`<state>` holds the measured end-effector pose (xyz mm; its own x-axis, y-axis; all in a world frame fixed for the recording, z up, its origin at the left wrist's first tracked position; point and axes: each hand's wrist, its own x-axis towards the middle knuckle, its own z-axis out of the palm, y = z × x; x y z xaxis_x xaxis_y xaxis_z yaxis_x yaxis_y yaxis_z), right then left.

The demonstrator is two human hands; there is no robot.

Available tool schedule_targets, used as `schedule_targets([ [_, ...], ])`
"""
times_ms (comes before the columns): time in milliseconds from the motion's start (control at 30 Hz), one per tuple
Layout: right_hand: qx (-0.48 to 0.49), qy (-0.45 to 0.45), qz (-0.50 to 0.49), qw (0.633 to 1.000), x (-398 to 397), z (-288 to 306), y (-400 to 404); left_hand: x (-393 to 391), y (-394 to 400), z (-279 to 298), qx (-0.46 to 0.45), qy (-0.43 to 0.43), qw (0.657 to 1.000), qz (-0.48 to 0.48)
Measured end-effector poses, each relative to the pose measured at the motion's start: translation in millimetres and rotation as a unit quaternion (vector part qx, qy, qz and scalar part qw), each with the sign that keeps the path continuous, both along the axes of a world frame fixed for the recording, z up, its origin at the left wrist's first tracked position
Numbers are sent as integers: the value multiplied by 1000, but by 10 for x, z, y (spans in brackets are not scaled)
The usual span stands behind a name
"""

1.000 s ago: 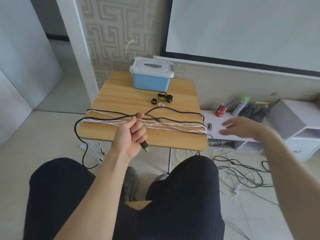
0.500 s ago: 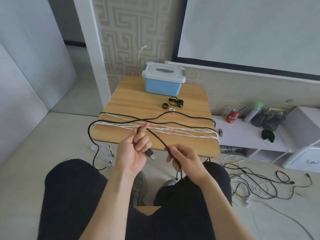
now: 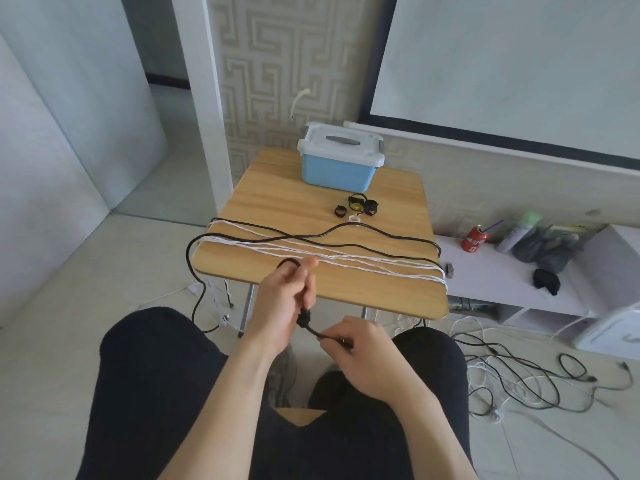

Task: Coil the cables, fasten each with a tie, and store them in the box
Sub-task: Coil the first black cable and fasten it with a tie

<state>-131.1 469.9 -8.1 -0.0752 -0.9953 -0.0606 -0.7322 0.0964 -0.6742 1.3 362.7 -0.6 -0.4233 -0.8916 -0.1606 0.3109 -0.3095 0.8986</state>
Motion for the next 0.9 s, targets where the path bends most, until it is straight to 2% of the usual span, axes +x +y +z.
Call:
schedule_targets([
  [133, -86, -37, -2, 996, 18, 61, 33, -4, 64, 9, -82, -195, 973, -97],
  [233, -108, -87, -40, 990, 6, 109, 31, -16, 73, 6, -183, -327, 912, -164],
  [333, -99, -86, -91, 987, -66, 127, -2, -53, 125, 37, -211, -372, 878, -214],
  [433, -106, -71, -122, 984, -134, 139, -17, -65, 169, 108, -196, -371, 868, -264],
  [567, -86, -153, -98, 980, -226, 140, -4, 17, 146, 143, -103, -280, 891, -342],
  [667, -51, -180, -57, 981, -333, 123, 5, 130, 63, 93, -80, -202, 932, -290],
  [767, -93, -197, -81, 973, -454, 95, 20, 208, -5, 65, -37, -89, 965, -246],
  [833, -140, -262, -83, 951, -469, 146, 19, 201, -4, 84, -33, -85, 960, -264],
  [900, -161, -307, -54, 936, -413, 256, -3, 144, 56, 93, -66, -141, 945, -288],
])
